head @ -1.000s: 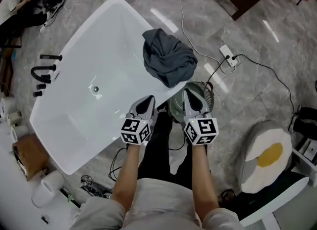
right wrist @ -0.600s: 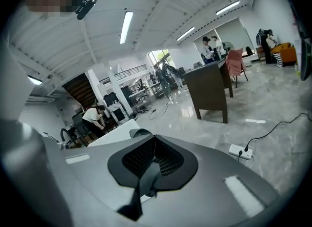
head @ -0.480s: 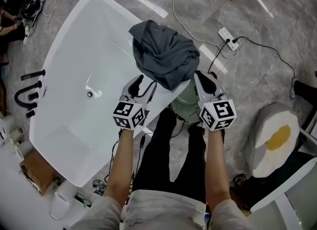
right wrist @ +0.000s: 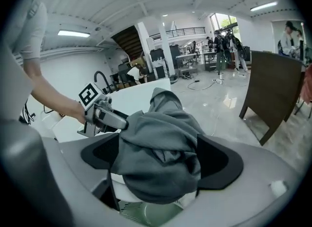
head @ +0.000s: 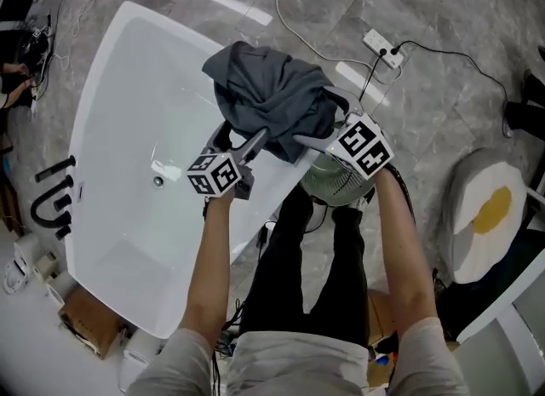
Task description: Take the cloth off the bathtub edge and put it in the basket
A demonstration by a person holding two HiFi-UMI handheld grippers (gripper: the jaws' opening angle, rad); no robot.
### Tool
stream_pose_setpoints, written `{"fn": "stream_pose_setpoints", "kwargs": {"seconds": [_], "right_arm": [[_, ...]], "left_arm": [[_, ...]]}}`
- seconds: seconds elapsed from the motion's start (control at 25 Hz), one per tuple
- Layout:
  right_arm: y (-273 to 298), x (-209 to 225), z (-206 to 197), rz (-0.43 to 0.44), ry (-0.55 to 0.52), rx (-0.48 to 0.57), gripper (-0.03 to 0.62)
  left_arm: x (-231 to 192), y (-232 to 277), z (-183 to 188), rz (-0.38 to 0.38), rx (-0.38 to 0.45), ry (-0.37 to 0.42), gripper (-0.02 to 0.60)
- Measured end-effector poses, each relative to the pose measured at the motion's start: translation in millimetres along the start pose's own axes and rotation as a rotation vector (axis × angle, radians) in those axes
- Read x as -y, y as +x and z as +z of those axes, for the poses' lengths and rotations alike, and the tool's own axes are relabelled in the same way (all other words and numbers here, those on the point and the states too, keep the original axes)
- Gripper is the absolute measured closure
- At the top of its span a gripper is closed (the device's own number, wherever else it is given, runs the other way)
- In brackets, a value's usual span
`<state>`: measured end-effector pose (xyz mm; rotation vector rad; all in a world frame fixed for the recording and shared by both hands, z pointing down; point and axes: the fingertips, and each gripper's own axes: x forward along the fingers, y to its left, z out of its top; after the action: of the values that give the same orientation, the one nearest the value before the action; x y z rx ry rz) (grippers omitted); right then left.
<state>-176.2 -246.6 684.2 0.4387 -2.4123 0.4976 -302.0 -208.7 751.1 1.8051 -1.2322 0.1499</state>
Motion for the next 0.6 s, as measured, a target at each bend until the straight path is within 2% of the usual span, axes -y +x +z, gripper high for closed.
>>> {"fn": "stream_pose_setpoints", "kwargs": {"seconds": [0.12, 0.24, 0.6], "right_arm": [[24, 12, -10, 0.05, 0.054, -0.043, 0.057], [45, 18, -20, 0.078, 0.103, -0.087, 0.026], [92, 23, -52, 0.067, 0.09, -0.216, 0.028]], "left_arm": [[-9, 13, -2, -0.04, -0.038, -0.018, -0.01], [-13, 28, -6, -0.078, -0.064, -0.039, -0.021], [-19, 64, -16, -0.152, -0.13, -0.051, -0.018]]}}
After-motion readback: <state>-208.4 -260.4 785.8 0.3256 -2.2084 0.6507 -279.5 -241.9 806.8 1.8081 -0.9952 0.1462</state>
